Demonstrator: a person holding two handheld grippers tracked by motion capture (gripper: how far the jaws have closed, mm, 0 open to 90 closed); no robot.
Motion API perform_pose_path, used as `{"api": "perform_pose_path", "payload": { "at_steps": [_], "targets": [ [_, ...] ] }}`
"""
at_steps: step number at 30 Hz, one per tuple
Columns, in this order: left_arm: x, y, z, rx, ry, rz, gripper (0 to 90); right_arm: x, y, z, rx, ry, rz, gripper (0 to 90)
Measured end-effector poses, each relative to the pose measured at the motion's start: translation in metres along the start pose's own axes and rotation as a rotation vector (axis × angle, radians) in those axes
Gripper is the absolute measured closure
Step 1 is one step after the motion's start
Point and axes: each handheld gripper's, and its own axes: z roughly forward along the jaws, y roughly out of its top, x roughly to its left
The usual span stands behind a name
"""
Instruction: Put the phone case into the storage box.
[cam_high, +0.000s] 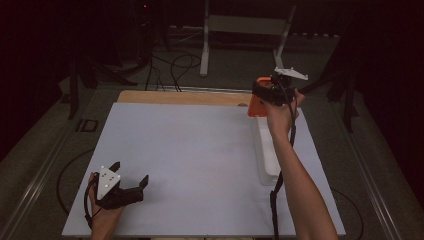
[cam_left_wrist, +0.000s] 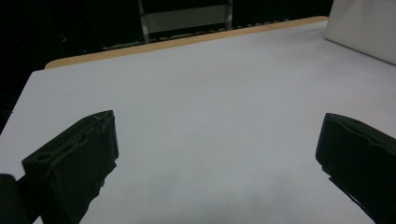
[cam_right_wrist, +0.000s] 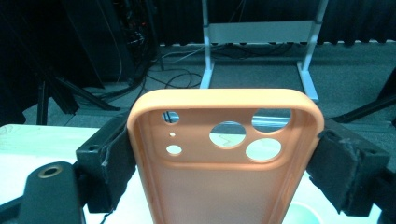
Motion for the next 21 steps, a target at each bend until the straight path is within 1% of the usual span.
{"api": "perform_pose_path", "payload": {
  "at_steps": [21],
  "targets": [
    [0.0,0.0,0.0,-0.001,-0.001,-0.001,0.1,-0.012,-0.003,0.006,0.007,-0.038,0.014,16.2]
  ]
}}
